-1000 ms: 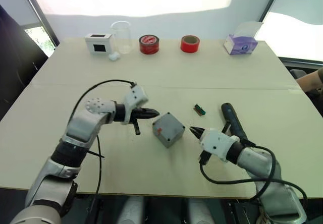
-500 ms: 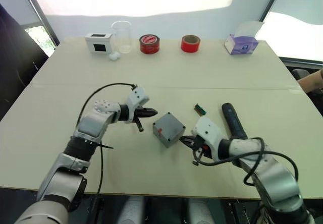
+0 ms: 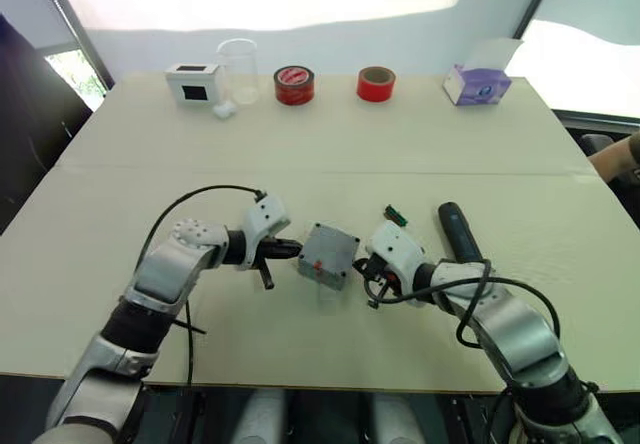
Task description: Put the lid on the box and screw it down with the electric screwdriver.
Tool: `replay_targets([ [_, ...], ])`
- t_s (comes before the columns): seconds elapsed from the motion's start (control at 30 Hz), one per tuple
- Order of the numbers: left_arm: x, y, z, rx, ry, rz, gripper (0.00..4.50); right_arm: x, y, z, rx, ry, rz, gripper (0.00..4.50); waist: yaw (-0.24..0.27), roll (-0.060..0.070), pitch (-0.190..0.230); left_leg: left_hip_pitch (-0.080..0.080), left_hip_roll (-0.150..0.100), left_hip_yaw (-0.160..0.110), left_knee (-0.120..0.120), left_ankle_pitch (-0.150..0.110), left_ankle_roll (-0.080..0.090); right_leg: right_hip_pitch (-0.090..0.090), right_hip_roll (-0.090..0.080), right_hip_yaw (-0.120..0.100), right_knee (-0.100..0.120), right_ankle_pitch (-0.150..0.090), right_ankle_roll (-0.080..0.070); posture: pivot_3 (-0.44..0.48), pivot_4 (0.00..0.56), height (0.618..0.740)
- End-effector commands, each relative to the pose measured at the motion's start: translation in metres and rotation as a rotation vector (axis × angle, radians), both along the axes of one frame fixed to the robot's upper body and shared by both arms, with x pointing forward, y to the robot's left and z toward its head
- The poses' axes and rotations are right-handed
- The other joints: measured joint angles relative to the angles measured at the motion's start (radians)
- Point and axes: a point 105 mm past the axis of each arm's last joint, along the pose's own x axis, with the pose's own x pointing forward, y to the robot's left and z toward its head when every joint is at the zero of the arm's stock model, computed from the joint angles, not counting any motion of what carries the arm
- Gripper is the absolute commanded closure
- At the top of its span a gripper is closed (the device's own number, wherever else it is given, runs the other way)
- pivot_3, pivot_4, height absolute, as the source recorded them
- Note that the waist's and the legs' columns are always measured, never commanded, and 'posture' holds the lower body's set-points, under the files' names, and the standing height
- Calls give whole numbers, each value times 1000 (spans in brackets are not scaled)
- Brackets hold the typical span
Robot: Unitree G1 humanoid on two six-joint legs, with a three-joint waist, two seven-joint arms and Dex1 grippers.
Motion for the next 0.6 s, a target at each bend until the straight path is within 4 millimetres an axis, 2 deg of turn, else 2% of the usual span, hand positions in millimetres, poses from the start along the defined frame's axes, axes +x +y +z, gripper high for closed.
replay_targets([
  [0.03,-10,-12,14,-44,-26,-49,4500,0,13,14,35,-72,59,4461,1,0,0,0,0,0,0,0,0,0,0,0,0,0,0,0,150,740],
  [0.47,-9,-9,11,-27,-28,-11,4500,8,13,16,40,-94,68,4461,-1,0,0,0,0,0,0,0,0,0,0,0,0,0,0,0,150,740],
  [0.6,3,-1,13,-17,-75,50,4500,7,9,17,47,-94,52,4461,-1,0,0,0,0,0,0,0,0,0,0,0,0,0,0,0,150,740],
])
